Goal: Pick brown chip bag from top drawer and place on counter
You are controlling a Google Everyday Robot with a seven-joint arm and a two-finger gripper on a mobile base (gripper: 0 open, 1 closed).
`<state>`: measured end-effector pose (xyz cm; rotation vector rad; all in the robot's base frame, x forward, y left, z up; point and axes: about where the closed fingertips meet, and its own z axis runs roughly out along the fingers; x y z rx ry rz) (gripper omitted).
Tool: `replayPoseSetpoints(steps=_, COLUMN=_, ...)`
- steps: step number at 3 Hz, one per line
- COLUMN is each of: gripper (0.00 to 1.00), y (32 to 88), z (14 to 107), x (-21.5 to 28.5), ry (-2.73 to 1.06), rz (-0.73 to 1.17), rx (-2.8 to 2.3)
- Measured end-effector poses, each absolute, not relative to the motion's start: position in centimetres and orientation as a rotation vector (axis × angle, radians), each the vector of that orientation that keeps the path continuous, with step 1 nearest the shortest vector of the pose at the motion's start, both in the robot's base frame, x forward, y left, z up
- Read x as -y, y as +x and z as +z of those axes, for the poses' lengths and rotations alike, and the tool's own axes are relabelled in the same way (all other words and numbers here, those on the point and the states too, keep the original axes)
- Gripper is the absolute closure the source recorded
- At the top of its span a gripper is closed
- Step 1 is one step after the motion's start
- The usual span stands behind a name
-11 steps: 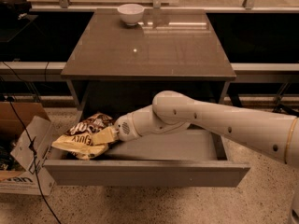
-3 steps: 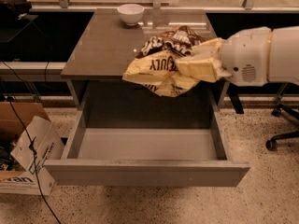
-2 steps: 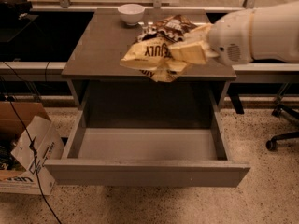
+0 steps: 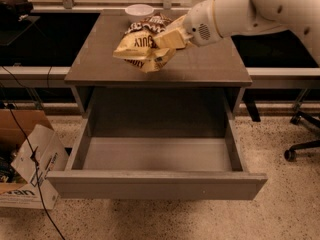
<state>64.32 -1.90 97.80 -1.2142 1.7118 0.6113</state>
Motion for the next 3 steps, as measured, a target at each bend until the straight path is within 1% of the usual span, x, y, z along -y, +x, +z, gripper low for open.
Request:
replayPoseSetpoints(steps=1, gripper=0.97, y=67.9, z=96.7, x=0.0, ry=-1.226, rz=0.653, rx=-1.732)
replayPoseSetpoints(steps=2, gripper=0.78, y=72.0, z=95.3, x=-1.9, ry=-1.209, rz=0.679, rx=-1.778)
replayPoseSetpoints(steps=3, gripper=0.55, y=76.0, z=93.7, x=-3.5, ry=-1.168, rz=0.708, rx=-1.829)
